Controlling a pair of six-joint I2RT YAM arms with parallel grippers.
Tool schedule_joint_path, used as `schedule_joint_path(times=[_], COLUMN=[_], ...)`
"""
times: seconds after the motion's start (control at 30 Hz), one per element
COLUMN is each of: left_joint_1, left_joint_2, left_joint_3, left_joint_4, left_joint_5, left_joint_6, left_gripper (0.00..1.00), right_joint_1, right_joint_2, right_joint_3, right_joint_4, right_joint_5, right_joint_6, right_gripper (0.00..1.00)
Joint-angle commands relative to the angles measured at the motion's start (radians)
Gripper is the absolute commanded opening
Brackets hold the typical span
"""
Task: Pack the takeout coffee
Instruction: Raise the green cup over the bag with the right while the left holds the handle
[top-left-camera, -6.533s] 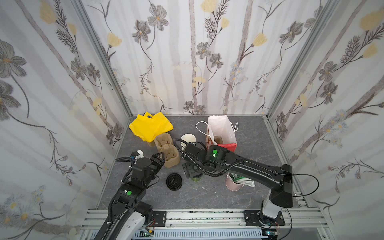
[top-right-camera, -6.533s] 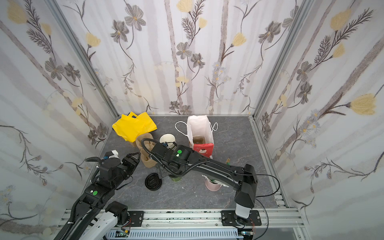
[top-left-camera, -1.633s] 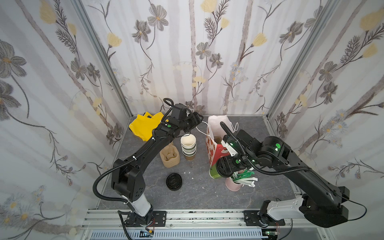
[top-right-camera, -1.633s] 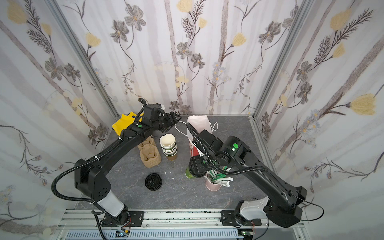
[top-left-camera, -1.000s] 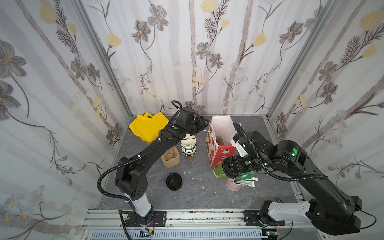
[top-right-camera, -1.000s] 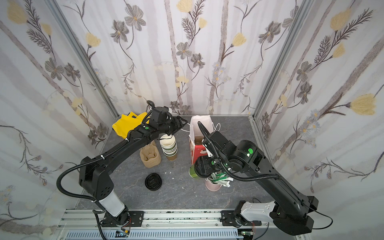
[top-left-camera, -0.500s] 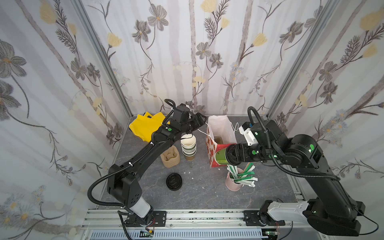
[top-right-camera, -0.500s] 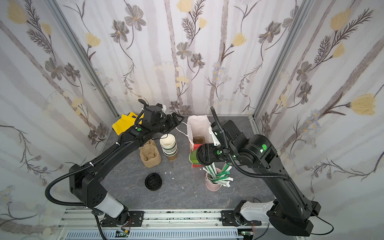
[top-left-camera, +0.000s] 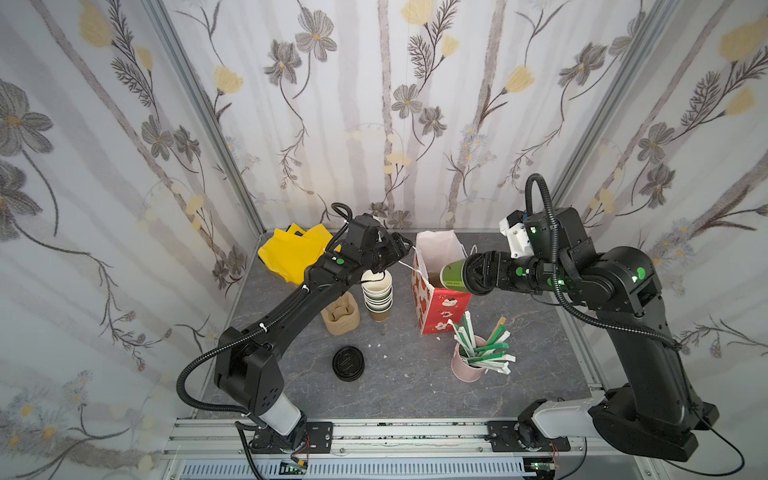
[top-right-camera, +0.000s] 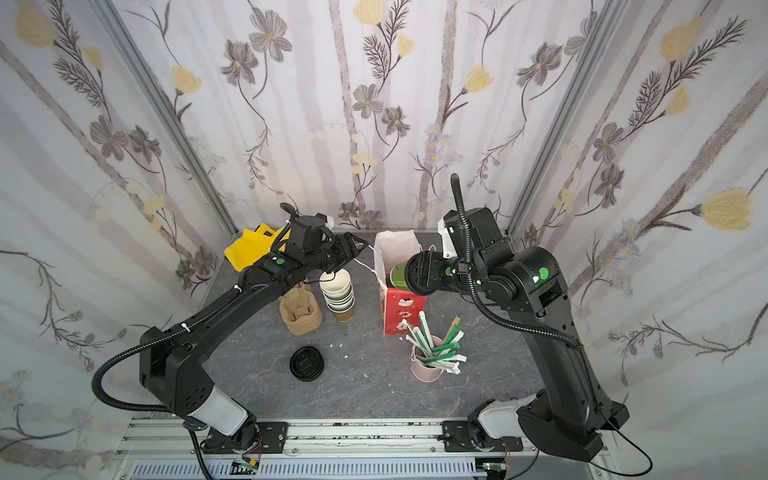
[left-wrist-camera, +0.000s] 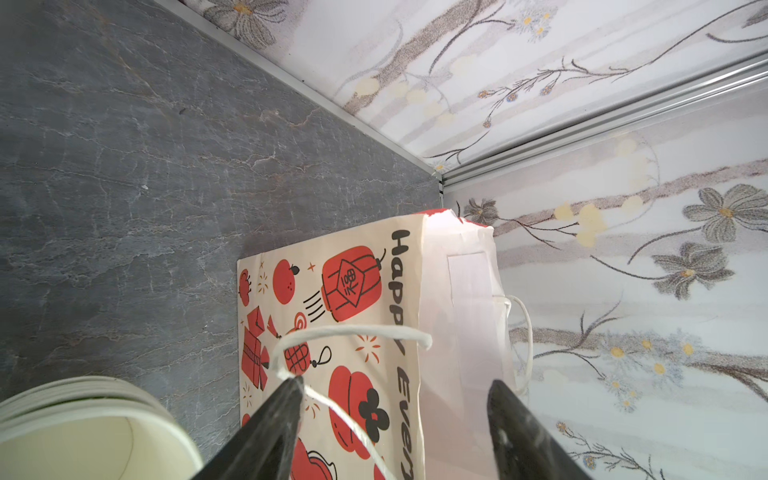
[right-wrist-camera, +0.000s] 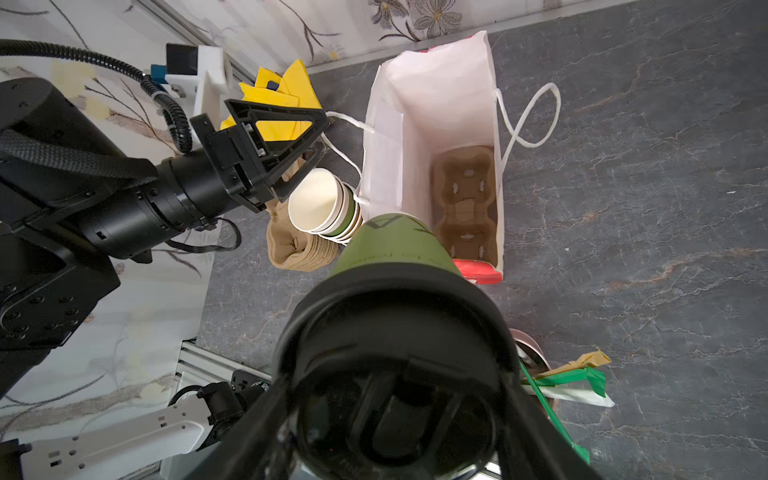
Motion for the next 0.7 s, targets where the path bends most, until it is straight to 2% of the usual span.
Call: schedule_joint_path(times=[0.0,0.23,0.47,0.67], left_joint_1=[0.008,0.023,0.073,0.091], left_joint_2=[-0.005,-0.034,-0.069,-0.06], left_joint_3=[0.0,-0.022,-0.033,-0.027], left_joint_4=[0.017,0.016,0.016,0.016], left_joint_5=[0.014,0.006,-0.018,0.017], left_joint_6=[0.02,0.032,0.061,0.123], left_gripper=[0.71,0.72,0.75,0.77], right_joint_1=[-0.017,-0.029,-0.029,-0.023], right_joint_2=[0.043,0.191,0.321,0.427], right_joint_3=[0.037,0.089,0.117,0.164], right_joint_4=[0.029,0.029,0.029,0.029], right_joint_5=[0.047,0.133,0.133,0.132], right_joint_6=[0.012,-0.017,-0.029,-0.032], right_gripper=[0.66,0.66,0.65,0.65])
